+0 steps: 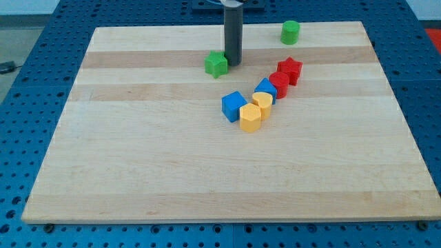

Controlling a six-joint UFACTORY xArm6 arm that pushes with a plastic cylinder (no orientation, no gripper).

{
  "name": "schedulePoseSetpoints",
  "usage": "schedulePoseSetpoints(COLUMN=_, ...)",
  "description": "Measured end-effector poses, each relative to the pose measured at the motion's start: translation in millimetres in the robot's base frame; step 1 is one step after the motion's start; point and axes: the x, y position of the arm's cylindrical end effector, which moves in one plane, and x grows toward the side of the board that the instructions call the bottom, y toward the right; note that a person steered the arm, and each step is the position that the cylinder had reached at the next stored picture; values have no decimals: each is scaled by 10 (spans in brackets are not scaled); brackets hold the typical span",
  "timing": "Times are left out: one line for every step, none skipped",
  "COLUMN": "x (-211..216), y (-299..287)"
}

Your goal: Place green star to the top left of blue cube

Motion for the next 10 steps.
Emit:
schedulePoseSetpoints(x=-101, y=-278)
schedulePoseSetpoints(x=49, y=-505)
schedulePoseSetpoints(x=165, y=-457)
schedulePoseSetpoints(x=280, y=-457)
schedulePoseSetpoints(x=380, y=-457)
schedulePoseSetpoints(x=469, y=-456)
schedulePoseSetpoints(x=552, y=-439)
schedulePoseSetpoints(x=593, y=-380)
schedulePoseSetpoints(x=598, y=-258)
schedulePoseSetpoints(x=617, y=-179)
